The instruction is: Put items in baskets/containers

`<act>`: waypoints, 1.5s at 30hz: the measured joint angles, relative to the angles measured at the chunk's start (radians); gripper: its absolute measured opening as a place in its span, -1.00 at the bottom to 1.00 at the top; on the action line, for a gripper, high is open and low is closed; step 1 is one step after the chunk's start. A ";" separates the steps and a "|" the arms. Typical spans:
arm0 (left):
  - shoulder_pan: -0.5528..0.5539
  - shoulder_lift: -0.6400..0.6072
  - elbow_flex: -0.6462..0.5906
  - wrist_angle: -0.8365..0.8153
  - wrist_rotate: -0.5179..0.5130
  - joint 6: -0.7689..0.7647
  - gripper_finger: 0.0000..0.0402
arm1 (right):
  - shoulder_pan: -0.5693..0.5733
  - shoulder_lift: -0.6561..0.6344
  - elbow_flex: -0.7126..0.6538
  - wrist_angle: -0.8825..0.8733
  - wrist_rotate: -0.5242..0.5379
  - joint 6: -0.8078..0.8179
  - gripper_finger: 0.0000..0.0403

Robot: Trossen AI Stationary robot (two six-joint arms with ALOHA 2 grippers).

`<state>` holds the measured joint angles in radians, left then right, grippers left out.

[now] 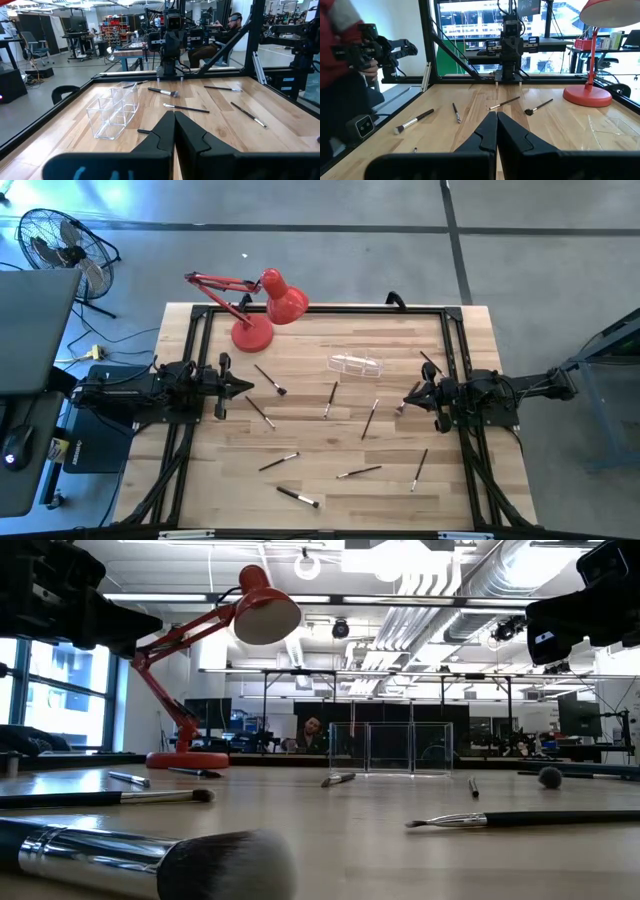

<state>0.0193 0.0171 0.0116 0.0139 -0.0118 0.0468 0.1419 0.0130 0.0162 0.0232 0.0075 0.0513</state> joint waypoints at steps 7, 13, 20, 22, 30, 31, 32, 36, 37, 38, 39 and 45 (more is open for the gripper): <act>0.000 0.000 0.010 -0.002 0.001 -0.084 -1.00 | 0.000 0.000 0.000 0.000 0.000 0.000 -1.00; 0.000 0.000 0.079 -0.009 -0.050 -0.043 -1.00 | 0.000 0.000 0.000 0.000 0.000 0.000 -1.00; 0.000 0.091 0.140 -0.011 -0.078 -0.052 -1.00 | 0.000 0.000 0.000 0.000 0.000 0.000 -1.00; 0.000 0.150 0.163 -0.003 -0.079 -0.051 -1.00 | 0.000 0.000 0.000 0.000 0.000 0.000 -1.00; -0.001 0.519 0.339 -0.017 -0.063 -0.031 -1.00 | 0.000 0.000 0.000 0.000 0.000 0.000 -1.00; -0.005 0.570 0.367 -0.018 -0.063 -0.031 -1.00 | 0.000 0.000 0.000 0.000 0.000 0.000 -1.00; -0.014 0.621 0.396 -0.018 -0.064 -0.031 -1.00 | 0.000 0.000 0.000 0.000 0.000 0.000 -1.00; -0.078 0.842 0.521 -0.016 -0.137 -0.028 -1.00 | 0.000 0.000 0.000 0.000 0.000 0.000 -1.00; -0.097 0.891 0.550 -0.019 -0.169 -0.028 -1.00 | 0.000 0.000 0.000 0.000 0.000 0.000 -1.00; -0.115 0.941 0.582 -0.021 -0.205 -0.030 -1.00 | 0.000 0.000 0.000 0.000 0.000 0.000 -1.00; -0.131 0.992 0.616 -0.017 -0.246 -0.037 -1.00 | 0.000 0.000 0.000 0.000 0.000 0.000 -1.00; -0.192 1.250 0.830 -0.019 -0.399 -0.164 -1.00 | 0.000 0.000 0.000 -0.002 0.000 0.000 -1.00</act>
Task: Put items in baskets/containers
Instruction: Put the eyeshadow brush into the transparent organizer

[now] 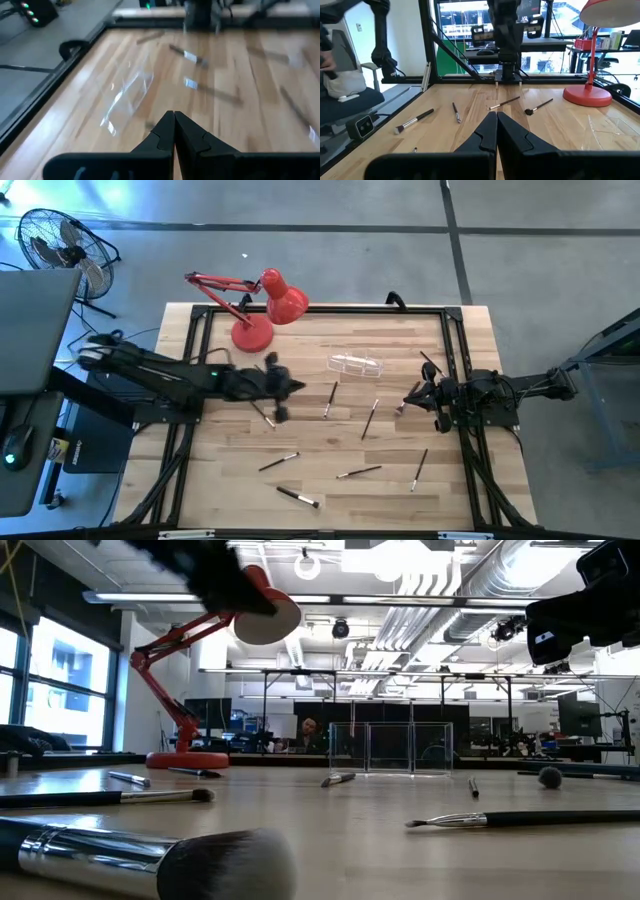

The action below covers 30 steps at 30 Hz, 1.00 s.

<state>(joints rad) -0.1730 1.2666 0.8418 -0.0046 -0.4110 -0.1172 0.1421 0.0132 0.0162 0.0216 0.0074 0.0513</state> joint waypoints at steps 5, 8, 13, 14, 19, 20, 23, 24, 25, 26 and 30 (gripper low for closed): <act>0.000 0.216 0.212 -0.118 0.000 -0.165 -1.00 | 0.000 0.000 0.000 -0.003 0.000 0.000 -1.00; 0.002 0.319 0.357 -0.260 -0.012 -0.298 -1.00 | 0.000 0.000 0.000 -0.002 0.000 0.000 -1.00; 0.002 0.480 0.557 -0.491 -0.013 -0.486 -1.00 | 0.000 0.000 0.000 -0.003 0.000 0.000 -1.00; 0.002 0.498 0.582 -0.550 -0.010 -0.535 -1.00 | 0.000 0.000 0.000 -0.003 0.000 0.000 -1.00; 0.003 0.585 0.684 -0.595 0.011 -0.647 -1.00 | 0.000 0.000 0.000 -0.003 0.000 0.000 -1.00; 0.003 0.600 0.696 -0.605 0.020 -0.646 -1.00 | 0.000 0.000 0.000 -0.003 0.000 0.000 -1.00; 0.003 0.638 0.725 -0.569 0.059 -0.651 -1.00 | 0.000 0.000 0.000 -0.003 0.000 0.000 -1.00; 0.003 0.639 0.723 -0.587 0.062 -0.657 -1.00 | 0.000 0.000 0.000 -0.003 0.000 0.000 -1.00; 0.003 0.639 0.723 -0.583 0.067 -0.671 -0.99 | 0.000 0.000 0.000 -0.003 0.000 0.000 -1.00; 0.003 0.640 0.722 -0.580 0.075 -0.688 -0.99 | 0.000 0.001 0.000 -0.003 0.000 0.000 -1.00; 0.003 0.664 0.716 -0.596 0.092 -0.745 -0.90 | 0.000 0.001 0.000 -0.004 -0.001 0.000 -1.00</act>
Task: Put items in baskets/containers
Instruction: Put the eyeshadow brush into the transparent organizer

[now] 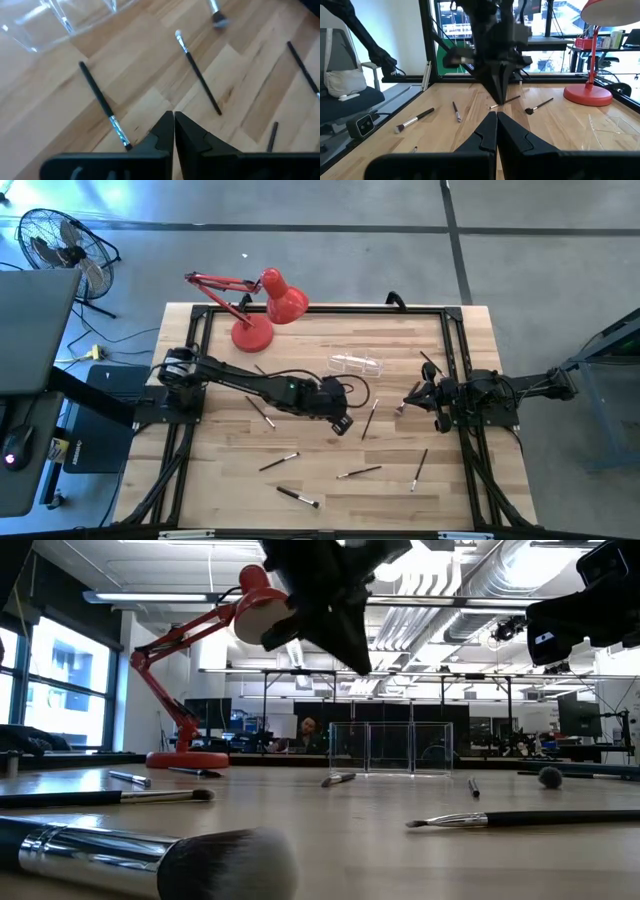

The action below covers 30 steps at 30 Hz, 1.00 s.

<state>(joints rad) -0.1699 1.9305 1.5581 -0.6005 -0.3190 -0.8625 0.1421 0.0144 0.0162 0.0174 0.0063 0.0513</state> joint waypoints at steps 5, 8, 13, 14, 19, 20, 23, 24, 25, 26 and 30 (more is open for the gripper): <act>0.000 0.004 0.000 -0.034 0.004 -0.028 -0.64 | 0.000 0.001 0.000 0.000 0.000 0.000 -1.00; 0.010 0.048 0.001 -0.037 0.016 -0.108 -0.52 | 0.000 0.001 0.000 0.001 0.001 0.000 -1.00; 0.028 0.111 0.005 -0.046 0.073 -0.248 -0.46 | 0.000 0.003 0.000 0.001 0.001 0.000 -1.00; 0.030 0.116 -0.001 -0.082 0.092 -0.267 -0.46 | 0.000 0.005 0.000 0.000 0.001 0.000 -1.00; 0.048 0.173 0.000 -0.051 0.132 -0.328 -0.46 | 0.000 0.007 0.000 0.001 0.001 0.000 -1.00; 0.048 0.176 -0.005 -0.072 0.134 -0.341 -0.46 | 0.000 0.006 0.000 0.001 0.001 0.000 -1.00; 0.053 0.178 0.000 -0.062 0.133 -0.351 -0.46 | 0.000 0.008 0.000 0.001 0.002 0.000 -1.00; 0.053 0.189 0.002 -0.055 0.131 -0.353 -0.46 | 0.000 0.009 0.000 0.001 0.002 0.000 -1.00; 0.053 0.197 0.002 -0.050 0.131 -0.357 -0.46 | 0.000 0.010 0.000 0.001 0.002 0.000 -1.00; 0.052 0.202 0.001 -0.056 0.128 -0.359 -0.46 | 0.000 0.011 0.000 0.001 0.002 0.000 -1.00; 0.052 0.199 -0.001 -0.058 0.159 -0.373 -0.46 | 0.000 0.011 0.000 0.001 0.002 0.000 -1.00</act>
<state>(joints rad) -0.1183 2.1292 1.5575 -0.6581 -0.1598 -1.2357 0.1421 0.0250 0.0159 0.0185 0.0078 0.0513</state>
